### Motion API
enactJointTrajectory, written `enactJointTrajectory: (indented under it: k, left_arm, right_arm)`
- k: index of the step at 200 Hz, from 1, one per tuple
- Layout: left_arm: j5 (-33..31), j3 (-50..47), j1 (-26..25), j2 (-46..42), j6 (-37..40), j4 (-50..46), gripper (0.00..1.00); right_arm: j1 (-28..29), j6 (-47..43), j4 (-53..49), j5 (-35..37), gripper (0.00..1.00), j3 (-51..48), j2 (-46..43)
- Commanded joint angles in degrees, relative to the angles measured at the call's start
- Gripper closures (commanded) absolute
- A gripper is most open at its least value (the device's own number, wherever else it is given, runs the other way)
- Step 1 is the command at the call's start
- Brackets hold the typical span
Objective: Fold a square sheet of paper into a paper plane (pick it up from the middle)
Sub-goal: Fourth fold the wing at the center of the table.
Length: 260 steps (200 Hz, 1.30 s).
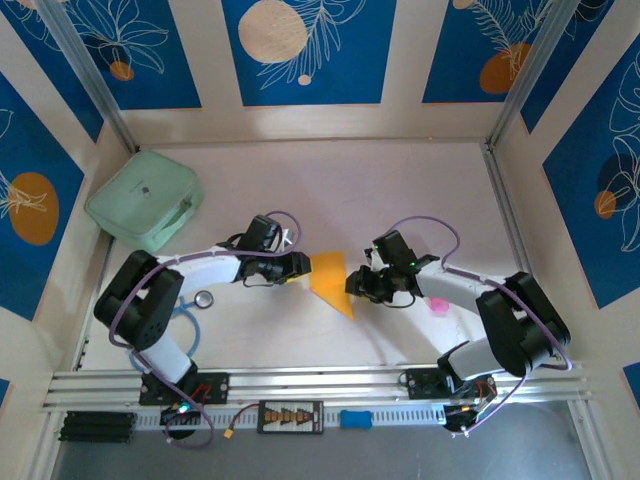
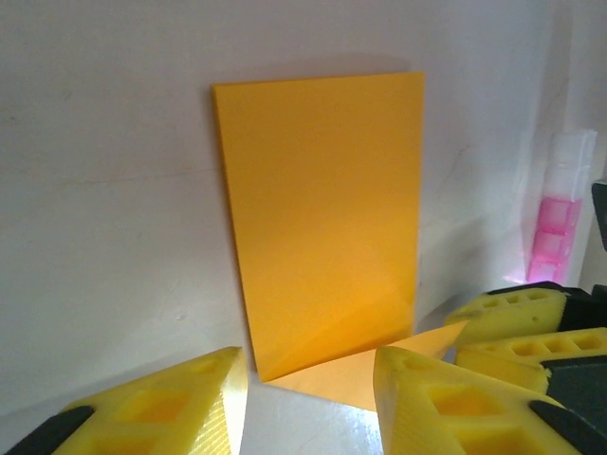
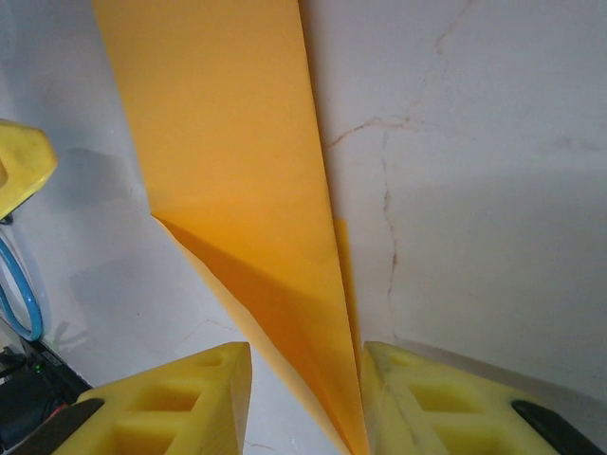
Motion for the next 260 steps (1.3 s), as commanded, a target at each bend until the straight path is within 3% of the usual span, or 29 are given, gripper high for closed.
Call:
enactJointTrajectory:
  k: [1,78,260]
  left_arm:
    - [3.6,0.6,1.1,1.2,1.1,1.6,0.58]
    - [6.5,0.6,1.6,3.6,0.2,3.1,0.55]
    - [8.0,1.5,1.7,6.7,-0.5,2.4,0.54]
  right_arm:
    - [0.3,-1.2,0.2,-0.2,0.64,0.9,0.7]
    - [0.1,-2.0,1.9,-2.6,0.65,1.3,2.2]
    - [-0.2,-2.6,2.5,-3.4,0.79,2.8,3.9]
